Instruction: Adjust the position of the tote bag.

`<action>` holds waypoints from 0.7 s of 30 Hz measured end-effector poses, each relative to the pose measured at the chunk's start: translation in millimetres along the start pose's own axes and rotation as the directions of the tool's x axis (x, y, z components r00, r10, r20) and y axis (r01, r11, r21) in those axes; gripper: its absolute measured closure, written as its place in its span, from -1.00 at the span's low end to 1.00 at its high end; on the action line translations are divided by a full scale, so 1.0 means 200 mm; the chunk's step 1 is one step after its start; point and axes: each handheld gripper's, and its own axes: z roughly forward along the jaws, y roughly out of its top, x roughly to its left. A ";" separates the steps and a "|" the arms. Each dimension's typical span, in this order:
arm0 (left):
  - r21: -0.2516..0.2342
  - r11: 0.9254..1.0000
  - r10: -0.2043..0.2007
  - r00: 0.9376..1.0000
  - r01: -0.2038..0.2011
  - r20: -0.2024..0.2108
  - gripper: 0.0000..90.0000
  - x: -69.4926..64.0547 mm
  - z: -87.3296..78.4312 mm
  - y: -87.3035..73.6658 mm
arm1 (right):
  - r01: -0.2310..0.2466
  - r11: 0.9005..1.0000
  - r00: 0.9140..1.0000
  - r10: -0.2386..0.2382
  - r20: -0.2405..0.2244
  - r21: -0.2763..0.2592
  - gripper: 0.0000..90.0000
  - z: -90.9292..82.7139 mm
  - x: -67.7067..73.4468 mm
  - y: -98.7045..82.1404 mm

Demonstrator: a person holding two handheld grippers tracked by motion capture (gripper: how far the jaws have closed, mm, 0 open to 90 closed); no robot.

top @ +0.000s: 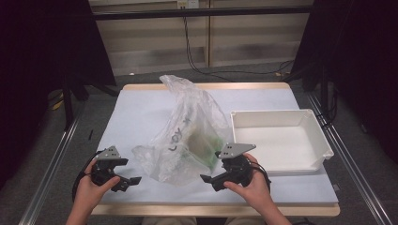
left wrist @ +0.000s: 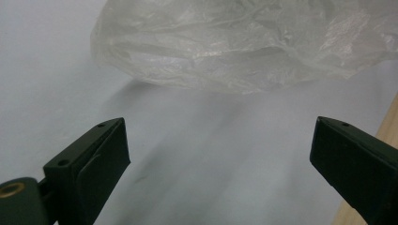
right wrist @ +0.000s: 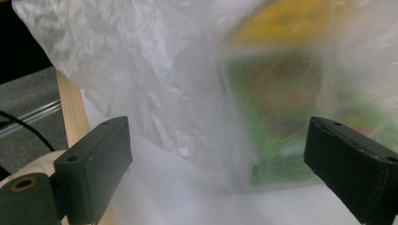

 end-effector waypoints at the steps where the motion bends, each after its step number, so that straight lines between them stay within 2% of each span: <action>1: 0.000 1.000 -0.001 1.000 0.001 0.002 -0.89 0.00 0.00 0.00 | 0.006 1.000 1.000 -0.006 -0.003 0.006 -0.80 0.01 0.01 -0.01; 4: 0.017 1.000 0.006 1.000 -0.006 0.006 -0.89 -0.01 0.01 0.00 | 0.033 0.999 0.999 -0.033 -0.020 0.026 -0.73 0.05 0.04 -0.02; 6: 0.018 1.000 0.009 1.000 -0.009 0.007 -0.89 -0.01 0.01 0.00 | 0.044 0.998 0.999 -0.044 -0.013 0.033 -0.67 0.07 0.04 -0.02; 11: 0.008 1.000 0.001 1.000 -0.001 0.006 -0.89 -0.02 0.01 0.00 | 0.041 0.999 0.999 -0.041 -0.002 0.027 -0.49 0.09 0.04 -0.03; 12: 0.010 1.000 0.004 1.000 -0.004 0.006 -0.89 -0.02 0.01 0.00 | 0.044 0.998 0.999 -0.044 -0.003 0.032 -0.27 0.10 0.03 -0.04; 13: 0.010 1.000 0.004 1.000 -0.004 0.006 -0.89 -0.02 0.01 0.00 | 0.044 0.998 0.999 -0.044 -0.003 0.032 -0.27 0.10 0.03 -0.04; 15: 0.014 1.000 0.003 1.000 -0.003 0.007 -0.89 -0.02 0.01 0.00 | 0.041 0.999 0.999 -0.041 -0.002 0.031 -0.10 0.10 0.03 -0.05; 16: 0.017 1.000 0.001 1.000 -0.002 0.004 -0.89 -0.02 0.01 0.00 | 0.043 0.999 0.999 -0.043 -0.004 0.026 0.18 0.10 0.02 -0.05; 17: 0.012 1.000 0.000 1.000 0.000 0.010 -0.89 -0.02 0.01 0.00 | 0.052 0.998 0.999 -0.052 0.001 0.028 0.25 0.10 0.02 -0.05; 18: 0.017 1.000 0.001 1.000 -0.001 0.005 -0.89 -0.02 0.01 0.00 | 0.047 0.999 0.999 -0.047 0.000 0.027 0.39 0.10 0.02 -0.05; 21: 0.010 1.000 0.002 1.000 -0.002 0.007 -0.89 -0.02 0.01 0.00 | 0.039 0.999 0.999 -0.039 0.008 0.033 0.66 0.11 0.01 -0.06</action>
